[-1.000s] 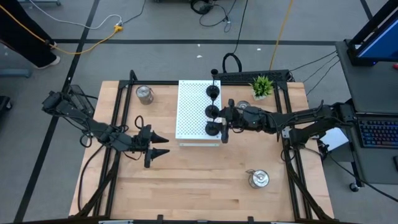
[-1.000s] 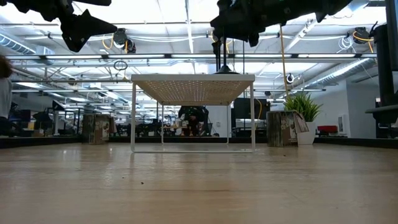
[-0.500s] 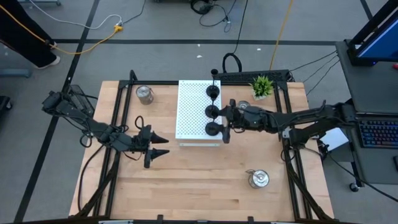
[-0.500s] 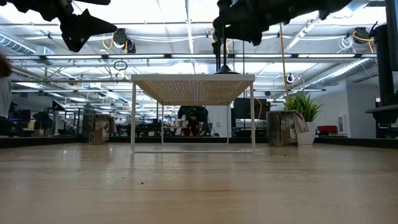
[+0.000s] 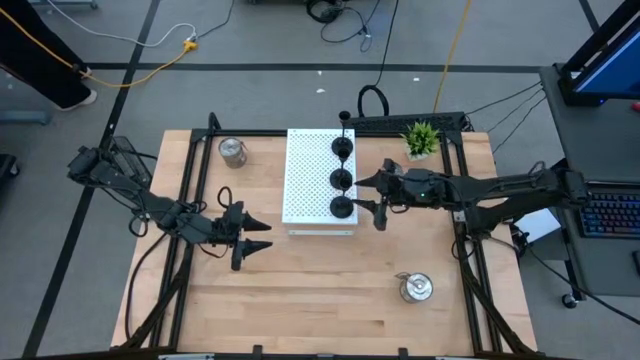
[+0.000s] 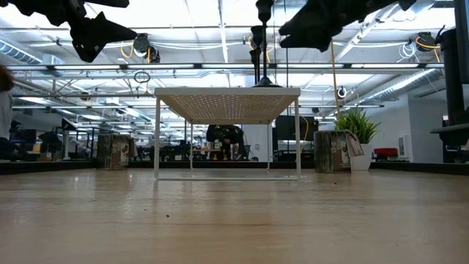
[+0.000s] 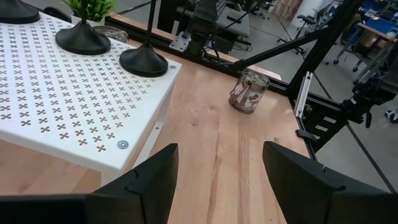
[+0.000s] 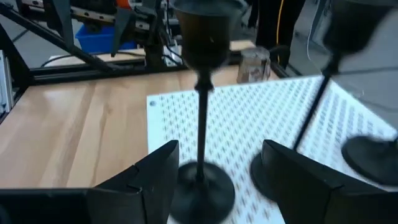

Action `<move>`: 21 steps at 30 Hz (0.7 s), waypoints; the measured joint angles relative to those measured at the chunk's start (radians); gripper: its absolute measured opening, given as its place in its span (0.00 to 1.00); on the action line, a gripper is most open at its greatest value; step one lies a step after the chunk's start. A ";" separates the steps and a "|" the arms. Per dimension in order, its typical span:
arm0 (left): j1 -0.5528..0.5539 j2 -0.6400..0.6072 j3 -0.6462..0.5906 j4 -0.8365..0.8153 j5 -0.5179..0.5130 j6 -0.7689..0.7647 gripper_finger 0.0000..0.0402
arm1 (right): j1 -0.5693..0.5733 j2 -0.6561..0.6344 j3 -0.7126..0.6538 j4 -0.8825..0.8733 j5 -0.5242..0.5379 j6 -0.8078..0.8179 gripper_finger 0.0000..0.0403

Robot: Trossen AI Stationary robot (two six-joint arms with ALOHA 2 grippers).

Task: Pick & Place candle stick holders
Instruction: Put the top left brown scented candle on the shelf

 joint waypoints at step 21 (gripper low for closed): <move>-0.003 0.000 0.000 0.000 -0.031 -0.076 0.60 | 0.000 -0.234 0.000 -0.409 0.000 0.115 0.42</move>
